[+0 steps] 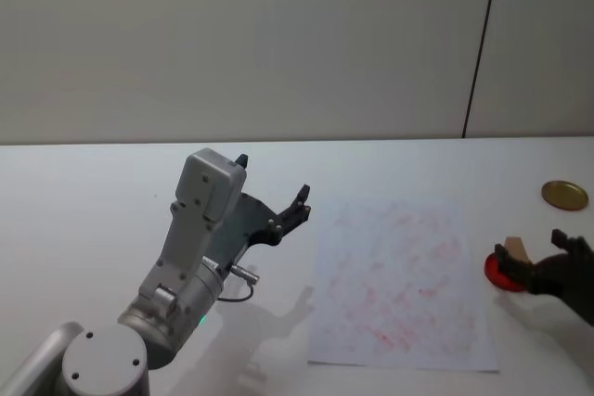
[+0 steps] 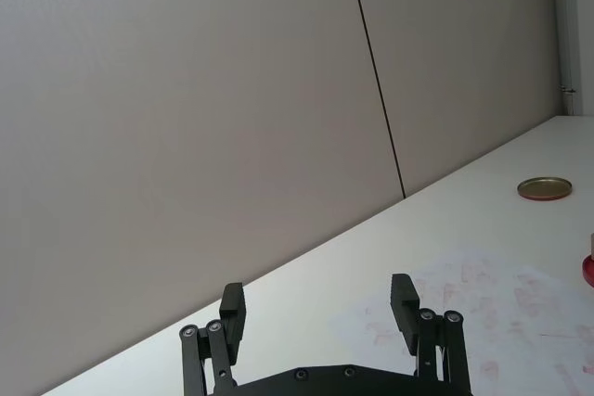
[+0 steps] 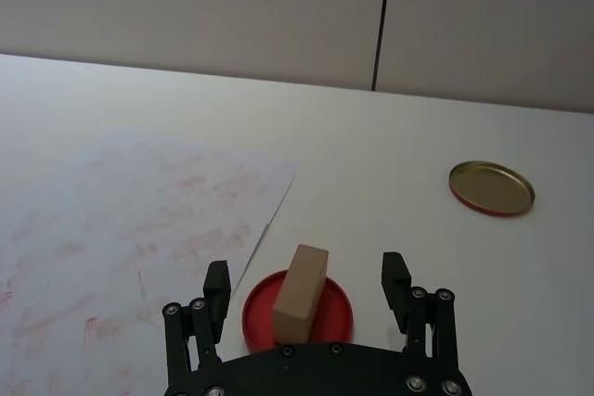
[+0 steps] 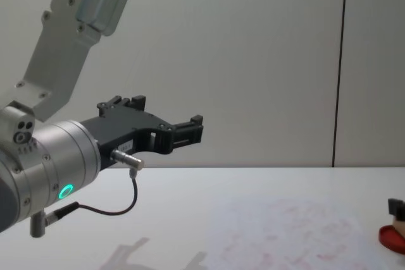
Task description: Use the one hand to pick up the stamp and affix it onto the A4 paper.
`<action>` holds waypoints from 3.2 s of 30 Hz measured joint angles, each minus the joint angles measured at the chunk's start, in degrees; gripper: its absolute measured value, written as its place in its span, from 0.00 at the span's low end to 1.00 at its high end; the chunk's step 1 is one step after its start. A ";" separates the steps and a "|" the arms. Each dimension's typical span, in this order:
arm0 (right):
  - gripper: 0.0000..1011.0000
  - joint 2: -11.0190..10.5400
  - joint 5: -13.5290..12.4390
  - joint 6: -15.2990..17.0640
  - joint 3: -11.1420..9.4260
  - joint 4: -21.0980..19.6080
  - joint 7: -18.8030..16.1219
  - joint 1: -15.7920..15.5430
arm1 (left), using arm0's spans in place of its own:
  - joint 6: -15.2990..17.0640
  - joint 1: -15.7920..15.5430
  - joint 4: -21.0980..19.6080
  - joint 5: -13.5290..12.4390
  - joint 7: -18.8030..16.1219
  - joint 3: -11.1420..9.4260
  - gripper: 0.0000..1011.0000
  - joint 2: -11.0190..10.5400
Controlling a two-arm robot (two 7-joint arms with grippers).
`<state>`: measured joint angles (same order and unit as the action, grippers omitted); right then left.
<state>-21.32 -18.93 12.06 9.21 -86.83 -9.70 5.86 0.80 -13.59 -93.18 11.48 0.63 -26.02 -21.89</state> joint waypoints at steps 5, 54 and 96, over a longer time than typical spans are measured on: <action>0.99 0.52 -0.23 0.39 0.25 1.26 0.26 0.47 | 0.00 0.00 0.00 0.00 0.00 0.00 0.98 0.00; 0.22 3.67 11.58 -7.70 3.61 5.76 5.82 1.35 | 0.00 0.00 0.00 0.00 0.00 0.00 0.98 0.00; 0.22 6.74 7.31 0.50 6.10 8.16 -13.39 6.08 | 0.00 0.00 0.00 0.00 -0.01 0.00 0.98 0.00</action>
<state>-14.58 -11.62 12.56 15.31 -78.67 -23.09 11.94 0.80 -13.59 -93.17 11.48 0.62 -26.03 -21.89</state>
